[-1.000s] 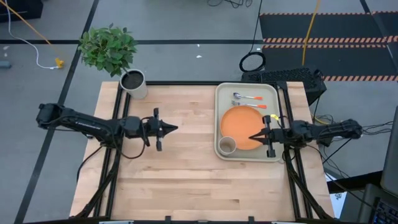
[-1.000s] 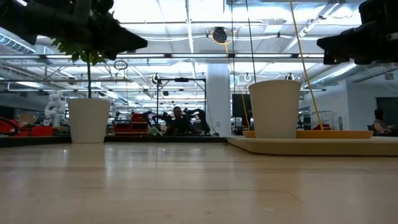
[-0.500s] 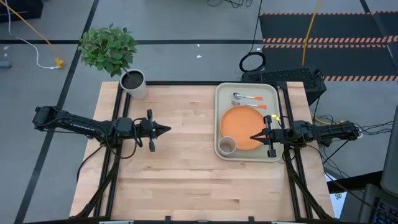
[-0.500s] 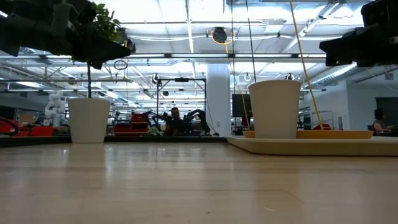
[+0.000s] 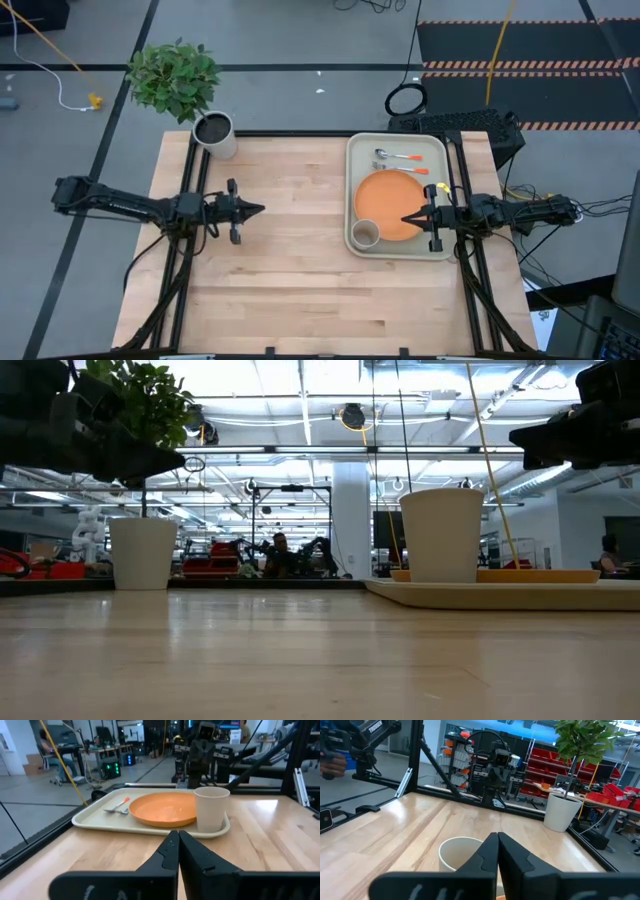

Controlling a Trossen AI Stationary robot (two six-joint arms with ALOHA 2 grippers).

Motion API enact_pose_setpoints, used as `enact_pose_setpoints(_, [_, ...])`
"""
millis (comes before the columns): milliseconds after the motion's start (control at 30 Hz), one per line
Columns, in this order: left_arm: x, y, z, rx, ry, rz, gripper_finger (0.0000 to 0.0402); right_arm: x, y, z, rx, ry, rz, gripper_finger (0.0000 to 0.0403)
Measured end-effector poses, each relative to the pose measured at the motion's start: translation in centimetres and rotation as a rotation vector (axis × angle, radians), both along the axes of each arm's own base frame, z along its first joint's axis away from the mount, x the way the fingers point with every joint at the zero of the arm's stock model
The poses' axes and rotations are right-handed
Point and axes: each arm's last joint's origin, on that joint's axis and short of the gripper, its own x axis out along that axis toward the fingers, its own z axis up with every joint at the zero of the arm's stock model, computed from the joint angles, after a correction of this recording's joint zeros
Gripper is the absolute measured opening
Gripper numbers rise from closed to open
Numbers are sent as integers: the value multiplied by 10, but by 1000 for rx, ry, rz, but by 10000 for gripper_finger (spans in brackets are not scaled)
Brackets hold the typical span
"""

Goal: Pick and place plate/cup/fork/spoon on tray
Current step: Return to Home Position

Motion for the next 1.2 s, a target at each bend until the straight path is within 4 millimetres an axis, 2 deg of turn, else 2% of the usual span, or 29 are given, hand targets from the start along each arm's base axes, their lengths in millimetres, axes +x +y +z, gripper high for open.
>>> enact_pose_setpoints(200, [-3, 0, 2, -2, -16, -23, 14, 0, 0, 5, 6, -46, -7, 0])
enact_pose_setpoints(333, [-5, -1, 6, 31, -47, -61, 4, 0, 0, 10, 13, -98, -10, 0])
enact_pose_setpoints(567, [-12, -1, 13, 57, -105, -72, 17, 0, 0, 10, 14, -104, -8, 0])
enact_pose_setpoints(700, [-17, -1, 17, 68, -139, -70, 9, 0, 0, 10, 14, -106, -6, 0])
enact_pose_setpoints(1000, [-27, 0, 11, 73, -82, -67, 17, 0, 0, 11, 15, -110, -4, 0])
enact_pose_setpoints(1200, [-33, 1, 8, 74, -57, -67, 4, 0, 0, 11, 15, -111, -3, 0])
